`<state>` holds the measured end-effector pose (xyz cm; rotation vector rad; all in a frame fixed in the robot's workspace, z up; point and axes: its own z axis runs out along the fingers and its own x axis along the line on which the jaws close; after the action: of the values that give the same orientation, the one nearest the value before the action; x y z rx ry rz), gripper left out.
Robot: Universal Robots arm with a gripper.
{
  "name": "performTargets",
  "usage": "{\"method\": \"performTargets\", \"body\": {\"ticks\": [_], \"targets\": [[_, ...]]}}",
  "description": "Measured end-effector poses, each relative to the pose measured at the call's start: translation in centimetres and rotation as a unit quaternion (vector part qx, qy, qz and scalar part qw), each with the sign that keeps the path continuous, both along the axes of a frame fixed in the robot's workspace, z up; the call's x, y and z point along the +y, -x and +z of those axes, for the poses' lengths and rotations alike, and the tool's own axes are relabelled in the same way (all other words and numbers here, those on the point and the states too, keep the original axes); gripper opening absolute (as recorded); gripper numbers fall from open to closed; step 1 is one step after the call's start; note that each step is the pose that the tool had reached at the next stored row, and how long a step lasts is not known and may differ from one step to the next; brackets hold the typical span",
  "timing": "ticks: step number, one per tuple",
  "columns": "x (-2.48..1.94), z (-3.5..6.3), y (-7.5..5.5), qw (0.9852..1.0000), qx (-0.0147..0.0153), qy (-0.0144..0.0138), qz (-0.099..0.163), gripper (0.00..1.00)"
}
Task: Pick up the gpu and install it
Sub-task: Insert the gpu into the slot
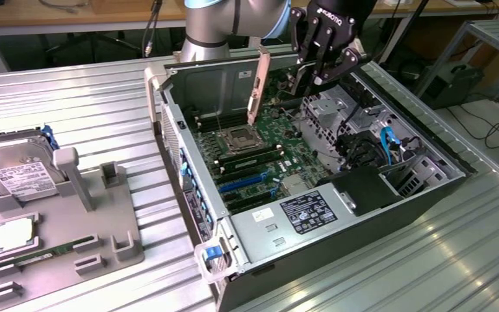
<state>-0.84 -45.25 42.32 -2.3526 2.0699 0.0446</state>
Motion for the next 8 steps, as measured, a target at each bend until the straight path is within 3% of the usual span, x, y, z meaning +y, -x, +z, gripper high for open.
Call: {"method": "performTargets", "body": {"ticks": [3,8], "targets": [[0.0,-0.37,0.01,0.9999,0.0,0.0,-0.017,0.28],[0.0,-0.57,0.02,0.9998,0.0,0.0,-0.019,0.28]]}}
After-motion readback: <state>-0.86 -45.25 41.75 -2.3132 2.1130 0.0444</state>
